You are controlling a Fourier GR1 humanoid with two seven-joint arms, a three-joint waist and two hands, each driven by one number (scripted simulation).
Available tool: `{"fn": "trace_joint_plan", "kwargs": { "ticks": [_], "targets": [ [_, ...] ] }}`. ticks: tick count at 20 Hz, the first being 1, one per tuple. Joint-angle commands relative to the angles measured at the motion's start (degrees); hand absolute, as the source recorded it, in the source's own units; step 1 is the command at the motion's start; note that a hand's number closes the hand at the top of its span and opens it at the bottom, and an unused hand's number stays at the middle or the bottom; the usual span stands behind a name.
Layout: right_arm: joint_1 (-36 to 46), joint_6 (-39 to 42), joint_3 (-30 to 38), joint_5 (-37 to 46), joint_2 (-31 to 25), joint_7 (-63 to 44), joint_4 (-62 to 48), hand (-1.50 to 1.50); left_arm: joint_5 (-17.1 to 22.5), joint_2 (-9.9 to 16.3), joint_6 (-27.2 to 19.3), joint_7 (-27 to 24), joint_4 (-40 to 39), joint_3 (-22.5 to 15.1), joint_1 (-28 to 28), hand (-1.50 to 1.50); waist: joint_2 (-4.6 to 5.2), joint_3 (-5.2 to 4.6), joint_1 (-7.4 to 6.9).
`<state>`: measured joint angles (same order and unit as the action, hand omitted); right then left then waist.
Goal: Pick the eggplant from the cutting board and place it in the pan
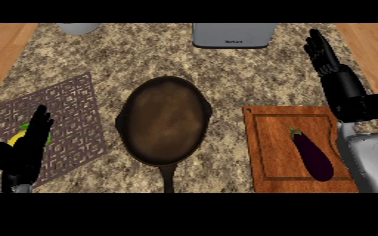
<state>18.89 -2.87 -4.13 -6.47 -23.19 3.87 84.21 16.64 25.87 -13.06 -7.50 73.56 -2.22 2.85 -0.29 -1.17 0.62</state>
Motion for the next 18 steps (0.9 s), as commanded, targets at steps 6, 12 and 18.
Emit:
{"fn": "trace_joint_plan", "kwargs": {
  "ticks": [6,12,18],
  "targets": [
    [1.0,3.0,6.2,-8.0,0.7,-8.8,-8.0,-1.5,-9.5,4.4,-0.6,7.7,11.6,-7.5,-2.1,0.0,0.31,1.3,-1.0],
    [-13.6,-6.5,10.5,2.7,-11.0,-20.0,-7.0,-1.5,-9.5,2.5,-0.7,10.3,12.1,-9.3,-1.1,0.0,-0.12,1.14,1.55],
    [-16.5,7.8,6.6,9.0,-27.8,-24.1,-0.8,-1.5,-11.5,0.8,-1.5,11.0,13.5,-11.5,0.2,0.0,0.05,1.04,0.21]
  ]
}}
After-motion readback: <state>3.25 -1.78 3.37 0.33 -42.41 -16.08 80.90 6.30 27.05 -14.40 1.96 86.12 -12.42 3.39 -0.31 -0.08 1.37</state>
